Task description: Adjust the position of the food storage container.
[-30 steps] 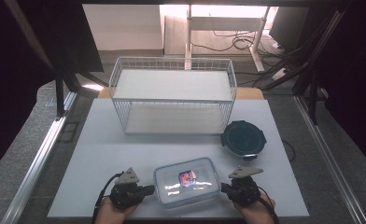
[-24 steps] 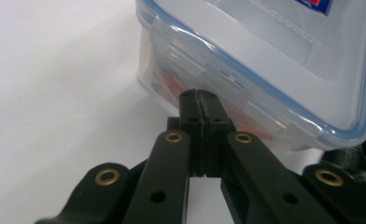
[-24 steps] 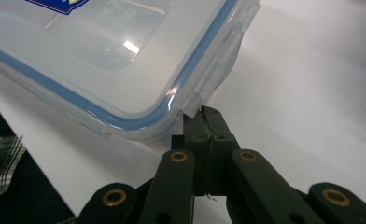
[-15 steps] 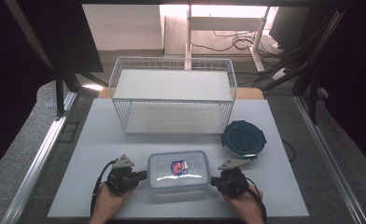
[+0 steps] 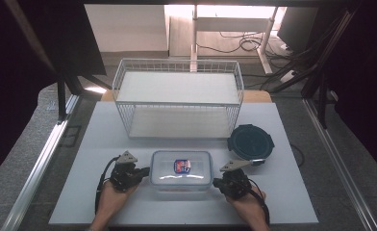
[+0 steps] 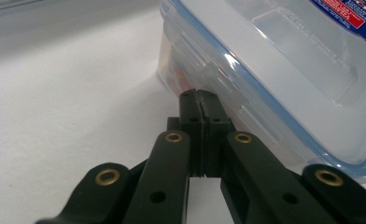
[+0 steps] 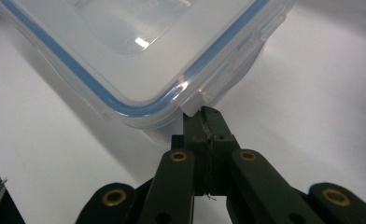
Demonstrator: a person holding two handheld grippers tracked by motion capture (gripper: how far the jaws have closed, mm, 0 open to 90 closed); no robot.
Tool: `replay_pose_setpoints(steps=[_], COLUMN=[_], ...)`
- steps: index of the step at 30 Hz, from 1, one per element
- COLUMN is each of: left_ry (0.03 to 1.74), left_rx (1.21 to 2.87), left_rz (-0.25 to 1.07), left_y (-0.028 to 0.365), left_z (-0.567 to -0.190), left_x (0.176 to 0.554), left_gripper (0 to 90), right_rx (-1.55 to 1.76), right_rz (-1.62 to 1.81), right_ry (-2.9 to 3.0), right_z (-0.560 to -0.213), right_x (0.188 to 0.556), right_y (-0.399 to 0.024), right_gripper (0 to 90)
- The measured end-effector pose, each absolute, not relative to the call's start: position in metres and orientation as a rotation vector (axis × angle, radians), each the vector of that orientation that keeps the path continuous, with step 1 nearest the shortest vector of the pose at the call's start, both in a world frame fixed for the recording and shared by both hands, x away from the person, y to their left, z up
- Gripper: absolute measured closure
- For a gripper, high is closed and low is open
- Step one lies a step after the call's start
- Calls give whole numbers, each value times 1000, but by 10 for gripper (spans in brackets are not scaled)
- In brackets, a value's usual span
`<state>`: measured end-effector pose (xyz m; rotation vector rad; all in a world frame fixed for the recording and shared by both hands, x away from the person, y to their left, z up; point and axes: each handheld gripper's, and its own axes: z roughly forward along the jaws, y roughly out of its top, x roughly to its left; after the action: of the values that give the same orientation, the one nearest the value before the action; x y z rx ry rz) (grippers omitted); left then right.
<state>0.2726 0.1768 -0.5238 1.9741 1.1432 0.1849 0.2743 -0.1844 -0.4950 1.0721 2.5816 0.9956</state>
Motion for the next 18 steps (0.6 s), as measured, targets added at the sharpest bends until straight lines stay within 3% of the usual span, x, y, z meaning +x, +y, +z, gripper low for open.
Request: replay_pose_setpoints(steps=[7,13,16,18], left_ry=[1140,1117,1115,1111], left_rx=[1979,2009,1991,1985], left_rz=[197,269,306,347], left_y=[185,194,198,202], left_z=[-523,-518,-516,-514], left_x=[265,248,240,232], left_gripper=[791,555,441,301], right_rx=[998,992,986,978], right_rz=[1010,1047,1095,1117], right_ry=[2557,2484,2448,2432], right_z=[-491,-485,-481,-478], right_x=[269,266,264,264], right_y=[-193,-215,-223,-226], right_gripper=[867,788,691,537])
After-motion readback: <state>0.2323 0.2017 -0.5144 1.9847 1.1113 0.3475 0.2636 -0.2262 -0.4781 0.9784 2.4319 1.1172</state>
